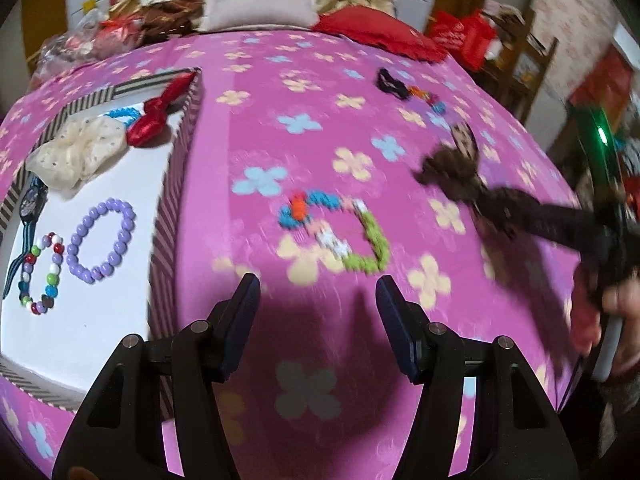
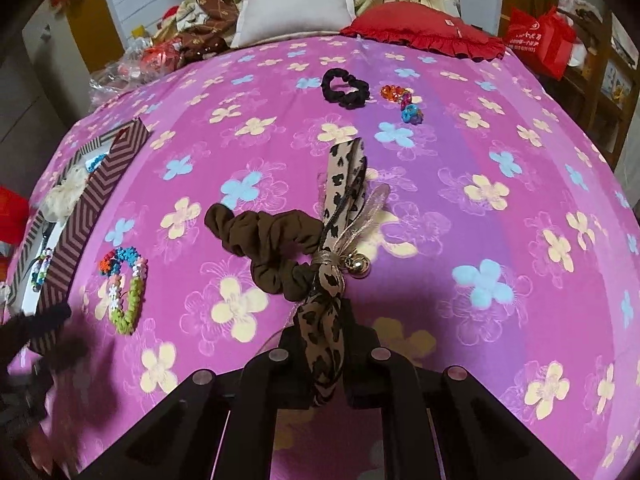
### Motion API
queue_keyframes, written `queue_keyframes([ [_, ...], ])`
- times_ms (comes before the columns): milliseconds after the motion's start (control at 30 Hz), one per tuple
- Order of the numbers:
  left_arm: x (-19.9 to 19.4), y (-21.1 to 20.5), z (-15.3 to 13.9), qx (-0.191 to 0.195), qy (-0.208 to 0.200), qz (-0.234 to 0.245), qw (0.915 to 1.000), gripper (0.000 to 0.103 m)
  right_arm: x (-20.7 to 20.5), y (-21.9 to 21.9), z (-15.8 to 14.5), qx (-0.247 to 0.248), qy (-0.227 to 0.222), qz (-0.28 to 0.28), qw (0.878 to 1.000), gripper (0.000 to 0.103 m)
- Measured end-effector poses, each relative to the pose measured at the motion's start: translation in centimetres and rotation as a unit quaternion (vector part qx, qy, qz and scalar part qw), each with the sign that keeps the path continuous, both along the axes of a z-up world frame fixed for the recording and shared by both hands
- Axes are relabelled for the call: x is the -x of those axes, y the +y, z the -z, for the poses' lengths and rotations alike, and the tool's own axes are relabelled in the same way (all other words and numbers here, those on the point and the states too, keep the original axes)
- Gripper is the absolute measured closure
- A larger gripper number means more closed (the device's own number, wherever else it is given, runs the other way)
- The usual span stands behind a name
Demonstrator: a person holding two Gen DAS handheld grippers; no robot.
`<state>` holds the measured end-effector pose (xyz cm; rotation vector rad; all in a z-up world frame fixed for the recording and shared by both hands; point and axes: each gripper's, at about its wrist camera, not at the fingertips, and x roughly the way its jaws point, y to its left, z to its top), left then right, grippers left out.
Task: Organize jewelry
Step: 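Grasp the green flower-bead bracelet with left tool while right lifts the leopard bow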
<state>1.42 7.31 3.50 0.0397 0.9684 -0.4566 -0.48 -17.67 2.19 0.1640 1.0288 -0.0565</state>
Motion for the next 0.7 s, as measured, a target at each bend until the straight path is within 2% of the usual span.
queue_keyframes([
  [100,-0.9,-0.5,0.0,-0.006,-0.002,-0.009,0.9999,0.043,0.4,-1.0,0.3,-0.022,-0.007,-0.003,1.0,0.094],
  [233,-3.0,-1.6,1.6,-0.009,0.033,-0.017,0.9993,0.042,0.9,-2.1,0.4,-0.053,-0.02,-0.004,0.998,0.09],
  [267,-3.2,-1.9,1.5,-0.012,0.018,-0.021,0.9995,0.041,1.0,-2.2,0.3,-0.055,-0.023,-0.004,0.998,0.088],
  [300,-3.3,-2.1,1.5,-0.017,0.016,-0.021,0.9995,0.04,1.3,-2.2,0.2,-0.054,-0.03,-0.006,0.998,0.078],
  [333,-3.7,-2.5,1.7,-0.023,0.021,-0.019,0.9993,0.039,1.4,-2.2,0.0,-0.051,-0.035,-0.007,0.998,0.064],
  [400,-4.1,-2.7,1.6,-0.023,0.02,-0.02,0.9993,0.039,1.7,-2.2,-0.5,-0.039,-0.053,-0.006,0.998,0.056],
  [500,-4.7,-2.2,1.5,-0.011,0.029,-0.019,0.9993,0.039,1.6,-2.2,-0.9,-0.03,-0.06,-0.006,0.998,0.056],
  [633,-5.2,-0.4,0.8,0.032,0.042,-0.021,0.9984,0.04,1.0,-2.3,-0.6,-0.034,-0.059,-0.008,0.998,0.056],
  [700,-5.2,-0.5,0.6,0.026,0.044,-0.014,0.9986,0.04,0.7,-2.2,-0.3,-0.035,-0.056,-0.01,0.998,0.056],
])
